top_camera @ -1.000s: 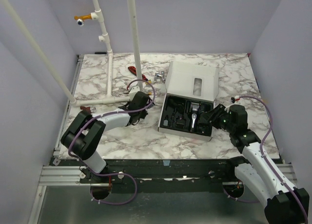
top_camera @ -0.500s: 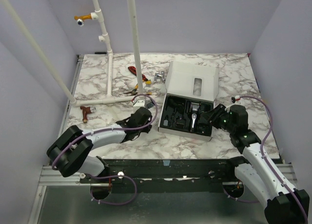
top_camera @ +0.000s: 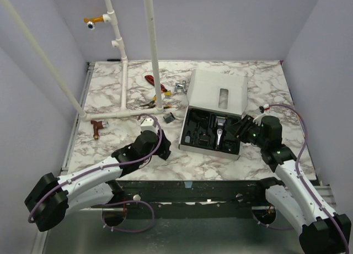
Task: Sort the hair-cutting tools
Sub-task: Move the haircut tool to the center of the board, then pick up the haircut tool at the center of the board.
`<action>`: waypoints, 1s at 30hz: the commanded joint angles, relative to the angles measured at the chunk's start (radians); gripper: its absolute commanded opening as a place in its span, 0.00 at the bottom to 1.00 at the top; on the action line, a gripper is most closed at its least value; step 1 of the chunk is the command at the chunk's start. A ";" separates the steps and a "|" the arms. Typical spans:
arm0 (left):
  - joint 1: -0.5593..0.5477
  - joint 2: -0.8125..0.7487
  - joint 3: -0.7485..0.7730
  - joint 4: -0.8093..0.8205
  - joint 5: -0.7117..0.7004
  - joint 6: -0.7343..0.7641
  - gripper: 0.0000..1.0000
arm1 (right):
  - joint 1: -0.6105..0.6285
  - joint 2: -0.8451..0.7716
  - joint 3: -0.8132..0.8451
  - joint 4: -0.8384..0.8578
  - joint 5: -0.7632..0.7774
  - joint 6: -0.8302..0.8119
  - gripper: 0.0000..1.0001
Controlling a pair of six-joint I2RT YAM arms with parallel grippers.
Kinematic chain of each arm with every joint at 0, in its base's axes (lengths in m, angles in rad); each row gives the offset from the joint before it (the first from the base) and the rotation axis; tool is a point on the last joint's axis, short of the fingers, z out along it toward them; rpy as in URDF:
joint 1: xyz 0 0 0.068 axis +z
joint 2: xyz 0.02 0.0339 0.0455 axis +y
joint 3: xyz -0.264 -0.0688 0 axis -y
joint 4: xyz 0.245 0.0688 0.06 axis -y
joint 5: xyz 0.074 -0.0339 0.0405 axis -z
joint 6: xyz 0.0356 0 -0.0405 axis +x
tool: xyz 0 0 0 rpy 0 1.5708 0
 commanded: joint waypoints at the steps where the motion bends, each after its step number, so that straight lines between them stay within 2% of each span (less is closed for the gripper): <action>1: 0.069 0.020 0.083 -0.023 -0.031 0.014 0.54 | -0.004 0.015 0.013 0.032 -0.054 -0.008 0.43; 4: 0.133 0.164 0.179 -0.028 -0.013 0.032 0.54 | -0.004 0.018 -0.010 0.060 -0.061 0.010 0.43; 6: 0.138 0.272 0.263 -0.043 -0.047 0.065 0.52 | -0.004 0.017 -0.016 0.061 -0.059 0.012 0.43; 8: 0.142 0.374 0.344 -0.054 -0.082 0.098 0.44 | -0.004 0.014 -0.015 0.053 -0.053 0.009 0.43; 10: 0.146 0.478 0.409 -0.046 -0.120 0.153 0.30 | -0.003 0.009 -0.012 0.045 -0.051 0.005 0.43; 14: 0.175 0.617 0.514 -0.073 -0.141 0.193 0.21 | -0.003 -0.003 0.001 0.032 -0.053 0.000 0.43; 19: 0.192 0.677 0.567 -0.101 -0.138 0.188 0.21 | -0.004 0.009 -0.013 0.055 -0.079 0.009 0.43; 25: 0.227 0.733 0.631 -0.146 -0.104 0.146 0.30 | -0.004 0.034 -0.020 0.082 -0.104 0.016 0.43; 30: 0.231 0.799 0.701 -0.194 -0.089 0.131 0.33 | -0.004 0.032 -0.019 0.080 -0.101 0.016 0.43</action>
